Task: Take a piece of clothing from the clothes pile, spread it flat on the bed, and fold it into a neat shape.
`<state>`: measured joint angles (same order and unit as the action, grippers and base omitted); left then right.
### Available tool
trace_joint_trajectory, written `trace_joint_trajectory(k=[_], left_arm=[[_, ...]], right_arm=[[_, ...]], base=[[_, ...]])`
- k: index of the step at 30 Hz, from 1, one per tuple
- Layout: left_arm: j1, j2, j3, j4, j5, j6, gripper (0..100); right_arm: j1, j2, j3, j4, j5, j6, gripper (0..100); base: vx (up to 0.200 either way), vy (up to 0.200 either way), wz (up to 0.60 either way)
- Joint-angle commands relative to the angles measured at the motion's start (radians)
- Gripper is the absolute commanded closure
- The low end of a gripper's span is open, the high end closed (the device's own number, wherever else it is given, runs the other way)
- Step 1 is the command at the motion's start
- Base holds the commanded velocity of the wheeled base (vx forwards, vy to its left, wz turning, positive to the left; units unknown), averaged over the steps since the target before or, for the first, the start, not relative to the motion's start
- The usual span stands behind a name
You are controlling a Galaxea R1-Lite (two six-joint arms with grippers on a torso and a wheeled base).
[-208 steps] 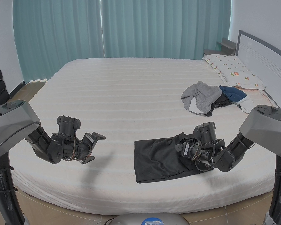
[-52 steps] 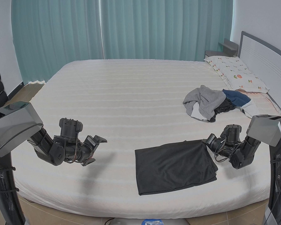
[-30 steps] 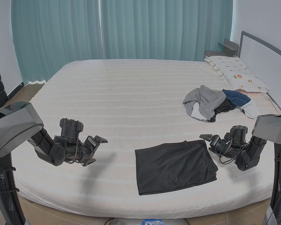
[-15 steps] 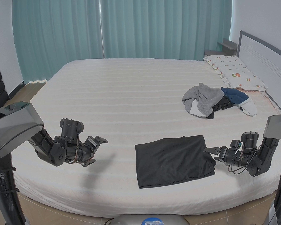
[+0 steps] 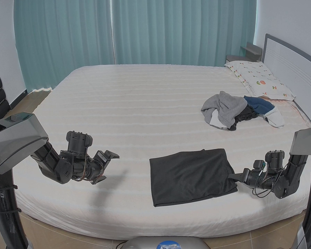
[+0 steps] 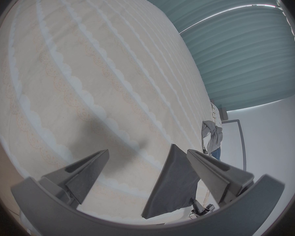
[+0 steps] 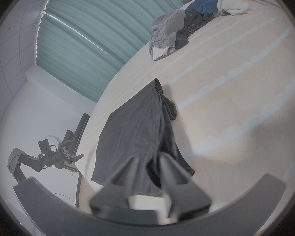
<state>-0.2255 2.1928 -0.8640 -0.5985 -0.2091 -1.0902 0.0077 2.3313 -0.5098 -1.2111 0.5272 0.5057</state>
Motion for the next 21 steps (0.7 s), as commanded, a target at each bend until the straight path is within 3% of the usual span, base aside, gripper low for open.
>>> trace_joint_trajectory(k=[1,14,21], left_arm=[[0.000,0.001,-0.001,0.000,0.001,0.000,0],[0.002,0.001,-0.001,0.002,-0.001,-0.002,0],[0.002,0.001,-0.001,0.000,-0.001,0.000,0]], right_arm=[[-0.002,-0.013,0.025,0.001,0.000,-0.006,100],[-0.075,-0.006,0.054,0.041,0.000,-0.161,100],[-0.080,0.011,0.053,0.041,0.000,-0.177,100]], base=[[0.000,0.000,0.00],[0.000,0.000,0.00],[0.000,0.000,0.00]])
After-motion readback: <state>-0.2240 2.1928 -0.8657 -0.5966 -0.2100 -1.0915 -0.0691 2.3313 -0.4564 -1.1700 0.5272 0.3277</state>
